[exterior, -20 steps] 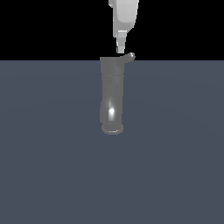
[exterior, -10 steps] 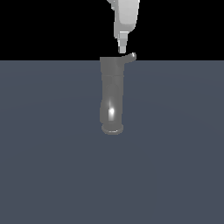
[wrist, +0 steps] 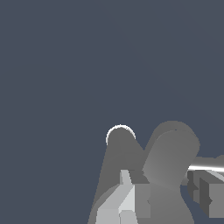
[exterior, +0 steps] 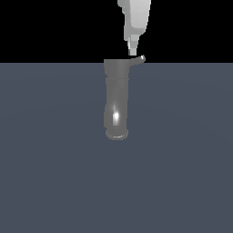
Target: Turn on the faucet by rotating a designated handle.
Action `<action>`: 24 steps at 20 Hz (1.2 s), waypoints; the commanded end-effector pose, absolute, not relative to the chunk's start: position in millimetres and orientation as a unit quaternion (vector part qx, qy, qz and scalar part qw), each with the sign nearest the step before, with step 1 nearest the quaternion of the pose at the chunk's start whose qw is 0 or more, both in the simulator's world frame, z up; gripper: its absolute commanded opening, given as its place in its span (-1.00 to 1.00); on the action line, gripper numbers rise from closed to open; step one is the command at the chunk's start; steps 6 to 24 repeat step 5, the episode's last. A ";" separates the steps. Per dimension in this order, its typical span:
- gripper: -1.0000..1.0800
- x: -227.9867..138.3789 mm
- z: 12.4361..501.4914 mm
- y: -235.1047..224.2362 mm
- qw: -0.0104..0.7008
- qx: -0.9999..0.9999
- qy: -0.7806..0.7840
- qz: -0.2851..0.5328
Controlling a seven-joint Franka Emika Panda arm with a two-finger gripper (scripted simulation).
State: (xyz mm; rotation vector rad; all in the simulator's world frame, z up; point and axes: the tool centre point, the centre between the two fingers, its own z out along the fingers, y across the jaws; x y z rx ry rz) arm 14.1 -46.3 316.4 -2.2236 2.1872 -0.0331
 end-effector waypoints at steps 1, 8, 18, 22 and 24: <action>-1.00 16.2 299.6 -78.3 0.002 -0.697 0.717 -0.002; -1.00 23.2 297.3 -86.4 0.000 -0.694 0.720 0.000; -1.00 23.2 297.3 -86.4 0.000 -0.694 0.720 0.000; -1.00 23.2 297.3 -86.4 0.000 -0.694 0.720 0.000; -1.00 23.2 297.3 -86.4 0.000 -0.694 0.720 0.000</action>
